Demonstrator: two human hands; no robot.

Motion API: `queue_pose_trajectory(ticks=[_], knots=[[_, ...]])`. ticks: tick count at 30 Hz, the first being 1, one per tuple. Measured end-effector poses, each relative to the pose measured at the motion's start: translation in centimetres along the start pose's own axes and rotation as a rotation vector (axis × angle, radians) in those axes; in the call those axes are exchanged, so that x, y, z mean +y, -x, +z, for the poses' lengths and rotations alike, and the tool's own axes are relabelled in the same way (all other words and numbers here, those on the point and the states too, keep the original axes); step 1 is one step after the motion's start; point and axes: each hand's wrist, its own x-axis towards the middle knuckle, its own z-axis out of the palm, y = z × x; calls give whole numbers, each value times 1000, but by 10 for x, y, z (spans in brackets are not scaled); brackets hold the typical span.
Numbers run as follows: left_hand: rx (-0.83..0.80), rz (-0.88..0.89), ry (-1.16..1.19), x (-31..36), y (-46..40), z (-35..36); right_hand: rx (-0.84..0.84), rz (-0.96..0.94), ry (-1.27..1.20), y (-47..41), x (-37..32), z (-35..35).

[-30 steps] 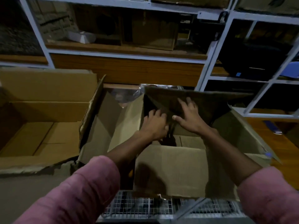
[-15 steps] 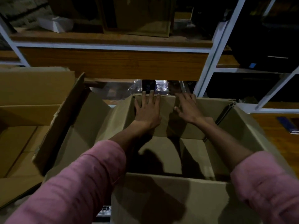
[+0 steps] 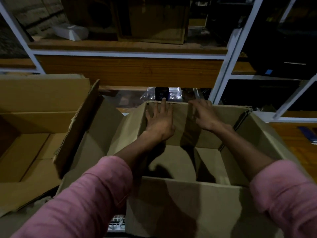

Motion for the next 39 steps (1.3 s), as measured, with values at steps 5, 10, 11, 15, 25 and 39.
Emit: queue_pose_trajectory(ticks=[5,10,11,15,25,39], knots=[[-35,39,10,12,41,-19,-52,-78,-50,40,-23,-12],[-71,115,41,20,106,-25,-167,-9,-90,118,-48,-14],[-69,123,46,20,118,-23,-159,3,-96,135,-51,-15],[70,149,100,17,162,-17,-59,46,-95,202,-65,-20],[266,306,-192,5,220,11,76,23,114,269,-57,5],[342,-101,3,-9,238,50,367,341,350,292,31,3]])
